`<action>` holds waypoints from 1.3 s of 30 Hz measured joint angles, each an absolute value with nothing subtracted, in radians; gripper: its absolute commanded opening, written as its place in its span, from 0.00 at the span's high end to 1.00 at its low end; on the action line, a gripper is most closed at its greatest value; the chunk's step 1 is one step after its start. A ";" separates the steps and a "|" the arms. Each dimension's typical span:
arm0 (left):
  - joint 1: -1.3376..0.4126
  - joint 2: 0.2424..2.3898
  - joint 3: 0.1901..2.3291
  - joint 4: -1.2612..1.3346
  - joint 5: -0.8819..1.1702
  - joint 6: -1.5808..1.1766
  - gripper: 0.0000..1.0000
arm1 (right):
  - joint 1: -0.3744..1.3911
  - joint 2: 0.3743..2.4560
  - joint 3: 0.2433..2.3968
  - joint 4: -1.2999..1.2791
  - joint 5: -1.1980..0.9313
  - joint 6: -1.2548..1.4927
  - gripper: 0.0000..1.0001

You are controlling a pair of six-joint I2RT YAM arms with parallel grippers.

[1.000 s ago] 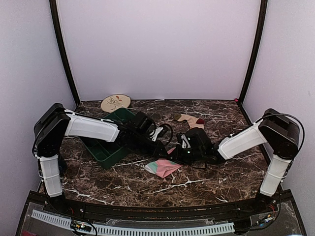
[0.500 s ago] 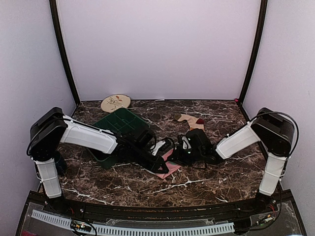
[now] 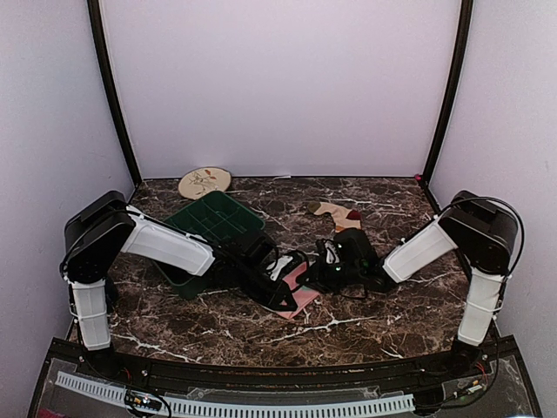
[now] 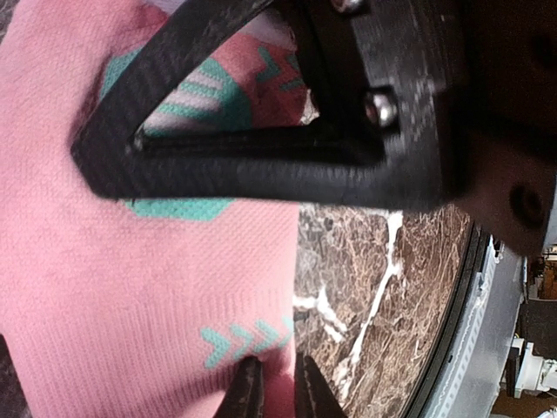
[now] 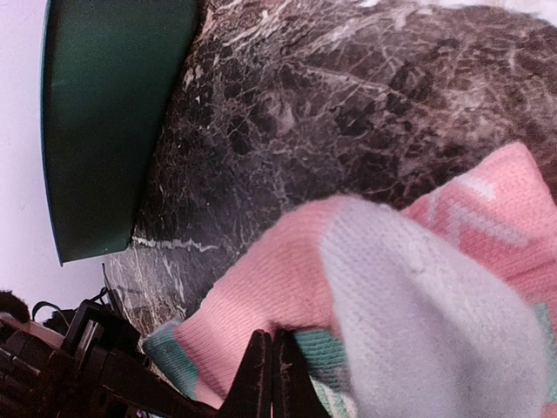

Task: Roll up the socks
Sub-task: Smooth out the sock at the center of the board.

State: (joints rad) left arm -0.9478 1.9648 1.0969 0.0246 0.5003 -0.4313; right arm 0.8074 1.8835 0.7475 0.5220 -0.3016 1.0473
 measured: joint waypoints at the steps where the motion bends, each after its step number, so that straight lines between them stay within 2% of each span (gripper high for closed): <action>1: -0.948 1.965 1.097 0.025 0.499 -0.434 0.84 | 0.802 1.884 0.744 0.528 -0.306 1.050 1.00; 11: -0.947 1.965 1.072 0.066 0.496 -0.463 0.85 | 0.680 1.883 0.723 0.560 -0.354 1.054 1.00; 23: -0.947 1.965 1.071 0.074 0.497 -0.481 0.85 | 0.670 1.890 0.758 0.498 -0.373 0.987 1.00; 25: -0.947 1.965 1.071 0.077 0.496 -0.484 0.83 | 0.670 1.889 0.775 0.467 -0.373 0.957 1.00; 28: -0.948 1.964 1.071 0.082 0.496 -0.488 0.74 | 0.670 1.888 0.809 0.409 -0.377 0.907 0.91; 32: -0.953 1.944 1.076 0.065 0.477 -0.494 0.68 | 0.670 1.888 0.888 0.310 -0.389 0.820 0.83; 36: -0.954 1.917 1.094 0.016 0.448 -0.484 0.62 | 0.675 1.885 0.956 0.241 -0.384 0.752 0.82; 37: -0.954 1.906 1.099 0.004 0.439 -0.483 0.61 | 0.677 1.880 0.964 0.228 -0.383 0.741 0.74; 39: -0.954 1.876 1.103 -0.014 0.416 -0.479 0.57 | 0.683 1.863 0.974 0.198 -0.377 0.714 0.69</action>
State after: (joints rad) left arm -0.9539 1.8755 1.1030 -0.0139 0.4156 -0.4789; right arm 0.6830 1.8626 0.9737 0.1978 -0.3771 0.7139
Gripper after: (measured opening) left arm 0.386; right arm 0.234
